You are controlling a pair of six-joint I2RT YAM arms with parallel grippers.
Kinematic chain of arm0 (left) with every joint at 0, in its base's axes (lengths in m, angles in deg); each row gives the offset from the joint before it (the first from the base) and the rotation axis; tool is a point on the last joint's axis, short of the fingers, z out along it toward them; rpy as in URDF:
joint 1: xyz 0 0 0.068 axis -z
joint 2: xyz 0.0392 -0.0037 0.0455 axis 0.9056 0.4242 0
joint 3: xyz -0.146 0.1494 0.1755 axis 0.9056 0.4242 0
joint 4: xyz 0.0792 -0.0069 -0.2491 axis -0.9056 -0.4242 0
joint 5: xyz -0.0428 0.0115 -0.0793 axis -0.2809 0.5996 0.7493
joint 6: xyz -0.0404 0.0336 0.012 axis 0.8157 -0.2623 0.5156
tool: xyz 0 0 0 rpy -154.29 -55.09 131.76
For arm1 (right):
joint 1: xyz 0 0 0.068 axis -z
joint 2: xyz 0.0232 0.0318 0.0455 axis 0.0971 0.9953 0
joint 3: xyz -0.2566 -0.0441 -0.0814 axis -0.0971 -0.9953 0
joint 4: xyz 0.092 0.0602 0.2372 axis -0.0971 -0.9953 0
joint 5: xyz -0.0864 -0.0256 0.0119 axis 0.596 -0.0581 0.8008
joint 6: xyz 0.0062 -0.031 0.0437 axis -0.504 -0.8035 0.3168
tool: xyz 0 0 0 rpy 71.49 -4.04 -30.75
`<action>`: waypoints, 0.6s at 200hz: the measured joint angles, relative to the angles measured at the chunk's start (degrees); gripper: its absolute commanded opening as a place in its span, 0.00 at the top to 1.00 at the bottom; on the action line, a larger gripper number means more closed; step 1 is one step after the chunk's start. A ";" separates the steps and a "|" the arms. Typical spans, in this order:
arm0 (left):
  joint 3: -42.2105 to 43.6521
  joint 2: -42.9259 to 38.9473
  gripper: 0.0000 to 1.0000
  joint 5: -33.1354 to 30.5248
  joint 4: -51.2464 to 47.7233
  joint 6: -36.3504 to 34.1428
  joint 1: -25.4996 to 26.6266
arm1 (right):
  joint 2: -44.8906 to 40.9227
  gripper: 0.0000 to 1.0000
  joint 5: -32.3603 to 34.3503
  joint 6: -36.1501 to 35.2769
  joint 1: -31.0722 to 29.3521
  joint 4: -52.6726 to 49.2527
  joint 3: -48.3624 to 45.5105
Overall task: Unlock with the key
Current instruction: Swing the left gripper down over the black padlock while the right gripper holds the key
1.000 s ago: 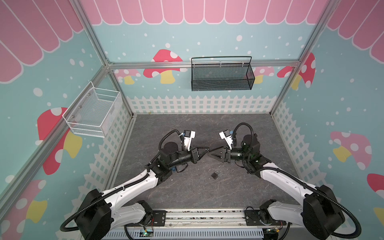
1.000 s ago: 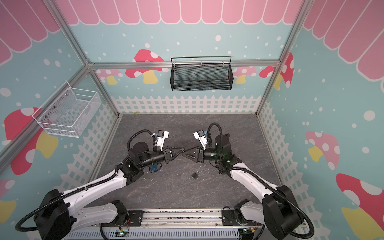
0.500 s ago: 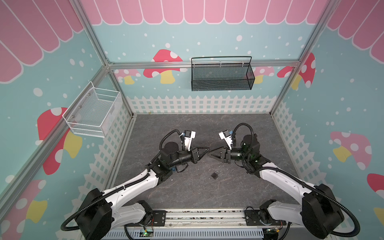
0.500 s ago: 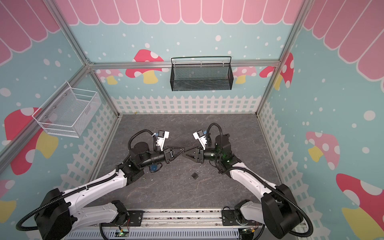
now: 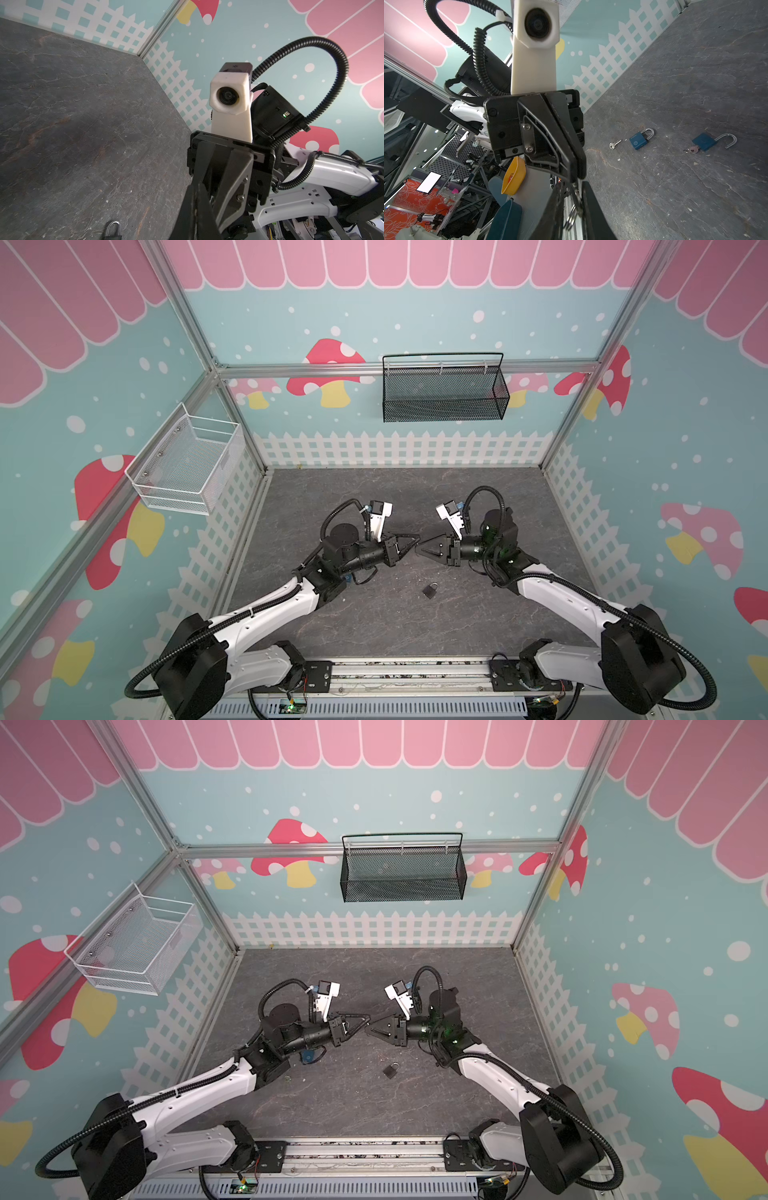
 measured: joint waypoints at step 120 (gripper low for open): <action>0.02 -0.02 1.00 -0.15 -0.07 -0.07 -0.04 | 0.35 1.00 0.59 -0.04 0.00 0.17 -0.42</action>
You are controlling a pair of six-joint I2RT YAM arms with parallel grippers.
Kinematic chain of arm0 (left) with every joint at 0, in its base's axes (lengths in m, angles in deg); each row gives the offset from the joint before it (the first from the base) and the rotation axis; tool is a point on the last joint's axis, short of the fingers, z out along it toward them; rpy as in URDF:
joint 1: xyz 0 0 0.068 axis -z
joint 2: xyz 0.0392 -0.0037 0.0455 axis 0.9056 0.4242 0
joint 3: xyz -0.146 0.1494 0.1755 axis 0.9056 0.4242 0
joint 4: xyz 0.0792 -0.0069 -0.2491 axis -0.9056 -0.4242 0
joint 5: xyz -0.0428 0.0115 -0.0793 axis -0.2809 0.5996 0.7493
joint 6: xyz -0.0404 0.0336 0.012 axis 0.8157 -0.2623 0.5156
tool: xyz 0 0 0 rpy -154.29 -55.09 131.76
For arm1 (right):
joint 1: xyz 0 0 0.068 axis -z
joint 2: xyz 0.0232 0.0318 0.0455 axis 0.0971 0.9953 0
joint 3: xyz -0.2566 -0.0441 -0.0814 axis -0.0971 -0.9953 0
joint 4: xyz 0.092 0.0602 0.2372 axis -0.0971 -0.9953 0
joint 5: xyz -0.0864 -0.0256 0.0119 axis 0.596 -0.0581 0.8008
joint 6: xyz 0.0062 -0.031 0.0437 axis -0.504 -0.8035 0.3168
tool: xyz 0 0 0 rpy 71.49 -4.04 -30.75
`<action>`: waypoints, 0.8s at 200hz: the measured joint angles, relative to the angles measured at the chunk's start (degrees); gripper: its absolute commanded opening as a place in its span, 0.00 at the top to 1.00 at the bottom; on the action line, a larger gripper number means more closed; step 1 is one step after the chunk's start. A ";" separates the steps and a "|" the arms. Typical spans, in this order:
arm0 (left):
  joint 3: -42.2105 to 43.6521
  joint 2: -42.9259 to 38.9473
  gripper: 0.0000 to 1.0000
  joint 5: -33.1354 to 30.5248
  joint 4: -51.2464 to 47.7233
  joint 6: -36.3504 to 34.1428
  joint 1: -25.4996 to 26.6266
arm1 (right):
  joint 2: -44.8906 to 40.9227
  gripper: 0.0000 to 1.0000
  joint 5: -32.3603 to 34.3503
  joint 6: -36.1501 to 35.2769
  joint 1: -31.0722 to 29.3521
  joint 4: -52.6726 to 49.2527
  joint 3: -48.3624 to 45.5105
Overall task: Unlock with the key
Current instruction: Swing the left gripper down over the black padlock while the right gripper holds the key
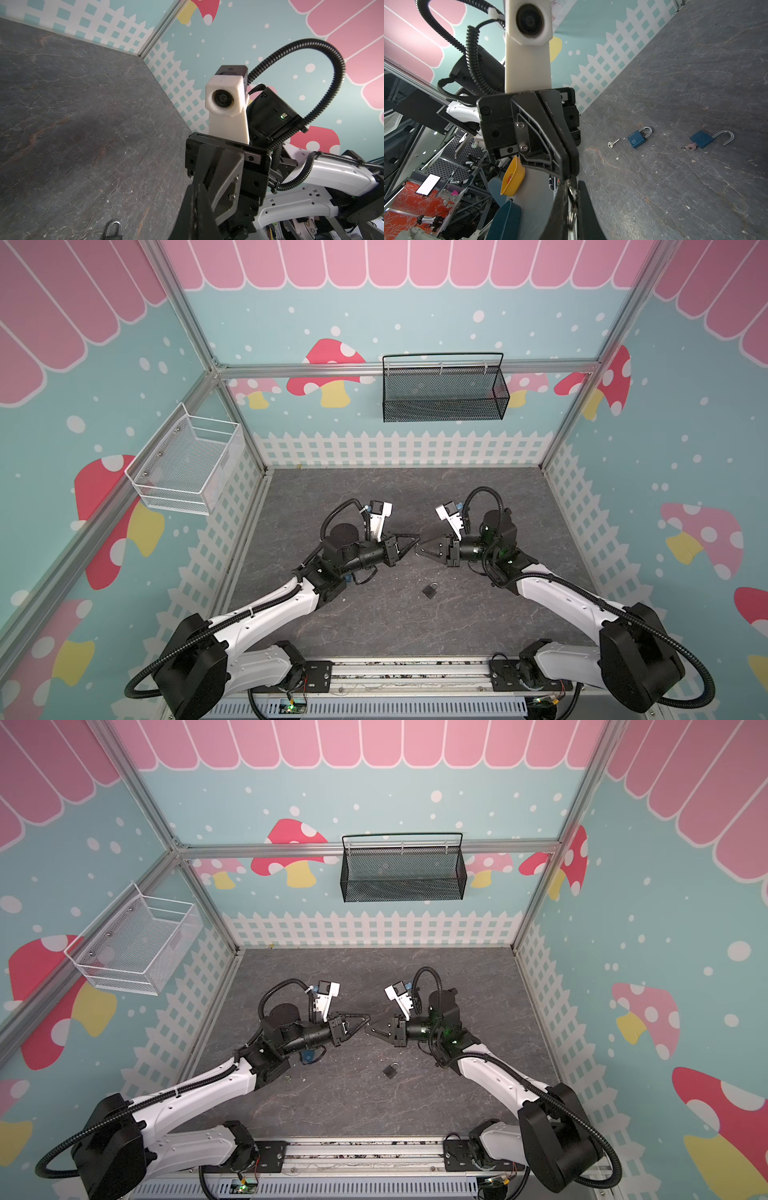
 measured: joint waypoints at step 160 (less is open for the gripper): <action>-7.45 2.40 0.51 -16.52 -31.43 -3.43 9.33 | -7.58 1.00 5.75 -9.88 11.72 -20.24 -10.23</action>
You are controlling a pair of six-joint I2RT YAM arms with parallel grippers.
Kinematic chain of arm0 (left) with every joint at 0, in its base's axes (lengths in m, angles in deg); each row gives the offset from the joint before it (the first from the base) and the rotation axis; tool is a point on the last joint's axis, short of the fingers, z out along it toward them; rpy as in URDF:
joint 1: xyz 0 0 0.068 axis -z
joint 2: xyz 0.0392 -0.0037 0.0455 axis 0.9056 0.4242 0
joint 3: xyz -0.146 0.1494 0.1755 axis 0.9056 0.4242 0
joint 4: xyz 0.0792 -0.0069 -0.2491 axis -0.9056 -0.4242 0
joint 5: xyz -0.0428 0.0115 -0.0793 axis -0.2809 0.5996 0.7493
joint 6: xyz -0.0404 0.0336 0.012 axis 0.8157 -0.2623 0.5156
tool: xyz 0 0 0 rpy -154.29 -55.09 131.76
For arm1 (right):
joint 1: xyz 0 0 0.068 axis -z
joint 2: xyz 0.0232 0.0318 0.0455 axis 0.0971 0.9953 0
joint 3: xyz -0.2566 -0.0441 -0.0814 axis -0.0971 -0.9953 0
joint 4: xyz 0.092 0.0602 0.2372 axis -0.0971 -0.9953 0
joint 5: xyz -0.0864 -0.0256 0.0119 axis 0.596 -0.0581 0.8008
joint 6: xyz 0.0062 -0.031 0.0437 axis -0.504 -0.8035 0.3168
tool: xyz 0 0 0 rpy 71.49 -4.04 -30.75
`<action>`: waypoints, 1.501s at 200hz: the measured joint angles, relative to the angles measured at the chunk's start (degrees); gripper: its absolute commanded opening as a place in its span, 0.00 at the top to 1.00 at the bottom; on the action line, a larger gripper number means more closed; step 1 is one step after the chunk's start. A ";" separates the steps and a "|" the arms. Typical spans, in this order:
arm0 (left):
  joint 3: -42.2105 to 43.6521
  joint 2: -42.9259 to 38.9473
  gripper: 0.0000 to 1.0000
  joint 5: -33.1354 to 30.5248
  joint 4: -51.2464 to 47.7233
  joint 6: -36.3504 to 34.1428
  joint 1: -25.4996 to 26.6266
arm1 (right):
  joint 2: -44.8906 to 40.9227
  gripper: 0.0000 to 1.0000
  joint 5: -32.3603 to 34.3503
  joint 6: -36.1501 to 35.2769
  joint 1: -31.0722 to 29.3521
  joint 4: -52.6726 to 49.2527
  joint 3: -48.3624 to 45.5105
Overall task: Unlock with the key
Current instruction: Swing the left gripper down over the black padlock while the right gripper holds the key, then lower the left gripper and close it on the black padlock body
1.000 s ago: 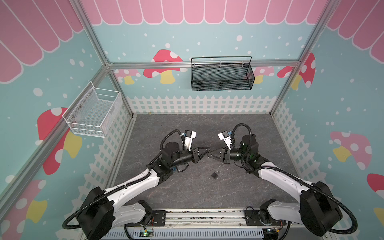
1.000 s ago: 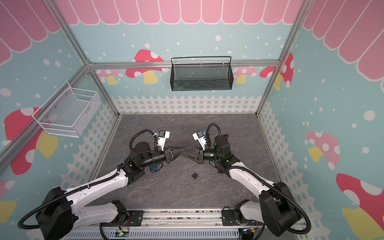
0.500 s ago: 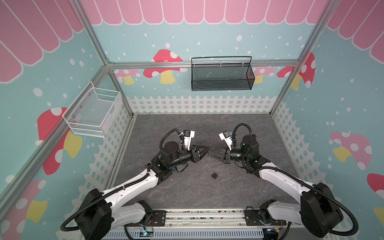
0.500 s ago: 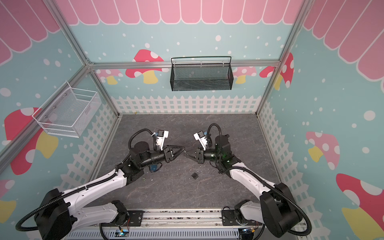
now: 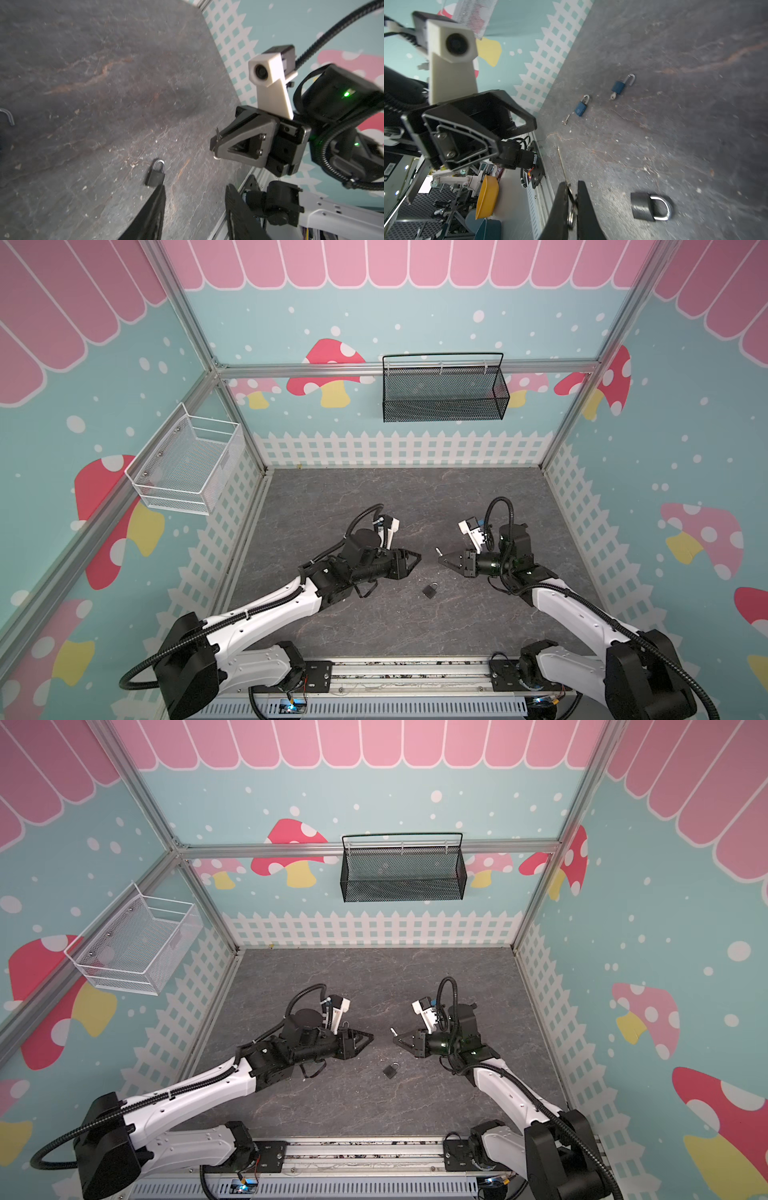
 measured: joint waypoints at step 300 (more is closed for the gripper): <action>-34.14 46.01 0.46 -16.35 -31.87 -9.94 13.07 | -6.78 1.00 13.05 -3.48 5.62 -13.29 -8.87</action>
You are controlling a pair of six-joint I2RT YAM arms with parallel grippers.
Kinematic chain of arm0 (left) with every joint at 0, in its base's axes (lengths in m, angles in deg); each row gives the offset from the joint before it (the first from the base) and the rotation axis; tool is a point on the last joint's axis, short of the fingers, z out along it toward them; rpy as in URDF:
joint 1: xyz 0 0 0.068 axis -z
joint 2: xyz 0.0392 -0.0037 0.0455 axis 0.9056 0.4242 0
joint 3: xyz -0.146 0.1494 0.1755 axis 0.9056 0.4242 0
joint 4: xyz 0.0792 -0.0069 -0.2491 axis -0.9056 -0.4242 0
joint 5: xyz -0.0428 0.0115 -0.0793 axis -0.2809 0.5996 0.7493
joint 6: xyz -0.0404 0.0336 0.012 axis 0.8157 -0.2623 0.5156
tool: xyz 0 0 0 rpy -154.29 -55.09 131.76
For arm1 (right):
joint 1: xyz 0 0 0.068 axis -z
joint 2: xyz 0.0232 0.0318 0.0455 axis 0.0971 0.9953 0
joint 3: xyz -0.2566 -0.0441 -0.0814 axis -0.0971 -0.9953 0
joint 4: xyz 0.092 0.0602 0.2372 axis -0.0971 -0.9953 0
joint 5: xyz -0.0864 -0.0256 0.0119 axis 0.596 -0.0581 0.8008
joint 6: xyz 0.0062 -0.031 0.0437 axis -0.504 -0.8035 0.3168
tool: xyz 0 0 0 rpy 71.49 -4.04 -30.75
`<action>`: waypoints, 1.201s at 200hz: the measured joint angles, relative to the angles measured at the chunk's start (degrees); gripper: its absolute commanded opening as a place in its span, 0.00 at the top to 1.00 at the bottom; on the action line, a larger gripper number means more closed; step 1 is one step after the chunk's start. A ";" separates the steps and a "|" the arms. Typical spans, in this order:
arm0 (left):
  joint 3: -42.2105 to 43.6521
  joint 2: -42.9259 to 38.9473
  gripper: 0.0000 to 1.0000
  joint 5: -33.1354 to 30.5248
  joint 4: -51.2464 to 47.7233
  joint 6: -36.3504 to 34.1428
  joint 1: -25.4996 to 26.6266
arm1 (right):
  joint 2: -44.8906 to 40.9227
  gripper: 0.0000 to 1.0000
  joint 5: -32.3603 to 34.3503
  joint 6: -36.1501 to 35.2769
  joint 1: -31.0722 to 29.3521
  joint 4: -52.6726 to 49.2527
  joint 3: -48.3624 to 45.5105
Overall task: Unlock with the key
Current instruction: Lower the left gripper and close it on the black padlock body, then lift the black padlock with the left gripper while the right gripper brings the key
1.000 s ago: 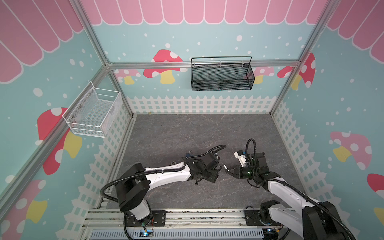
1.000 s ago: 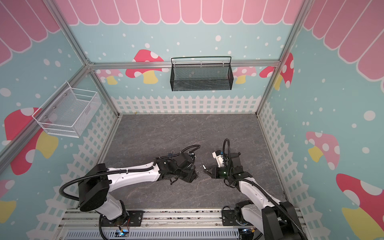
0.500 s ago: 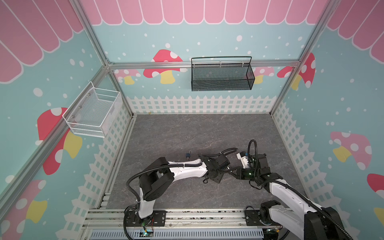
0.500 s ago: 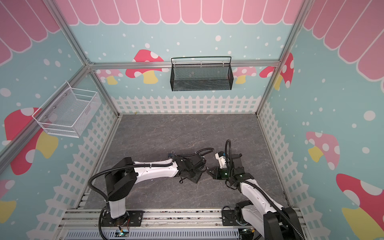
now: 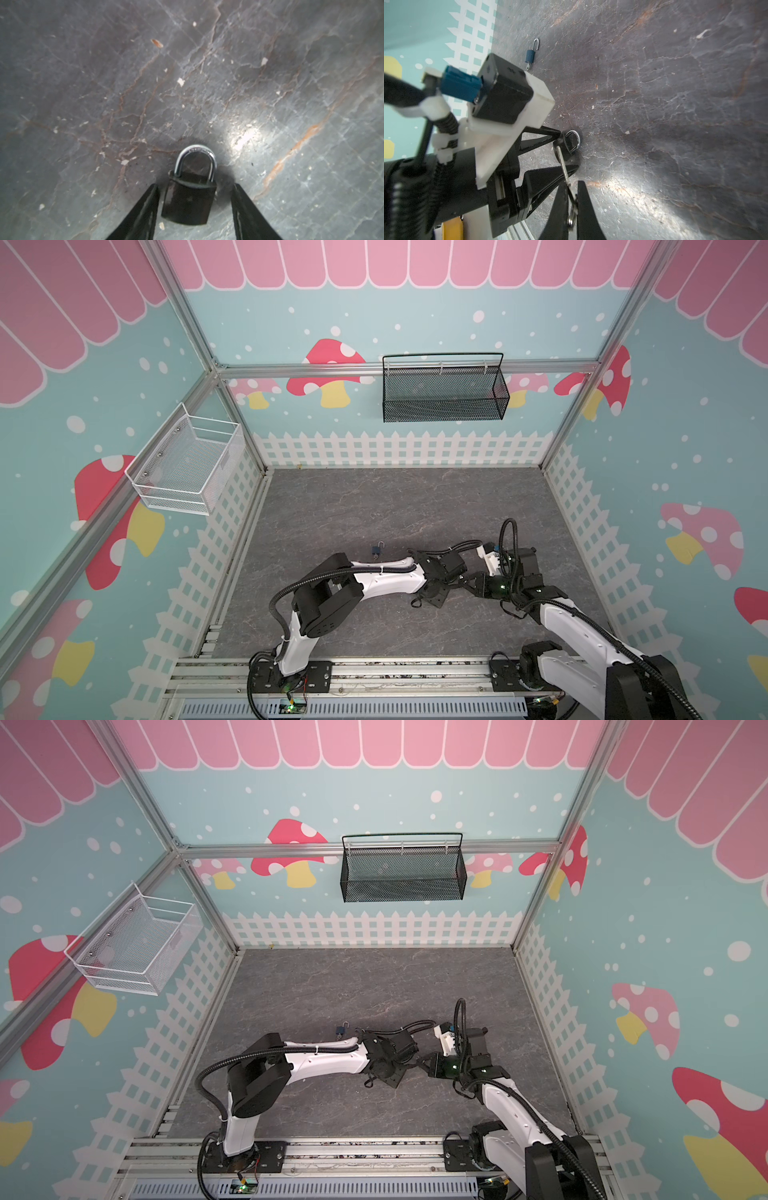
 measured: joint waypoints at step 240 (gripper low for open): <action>-5.68 3.72 0.66 -5.64 -5.38 8.81 1.70 | -0.15 1.00 -3.17 -1.22 3.13 -0.15 -1.05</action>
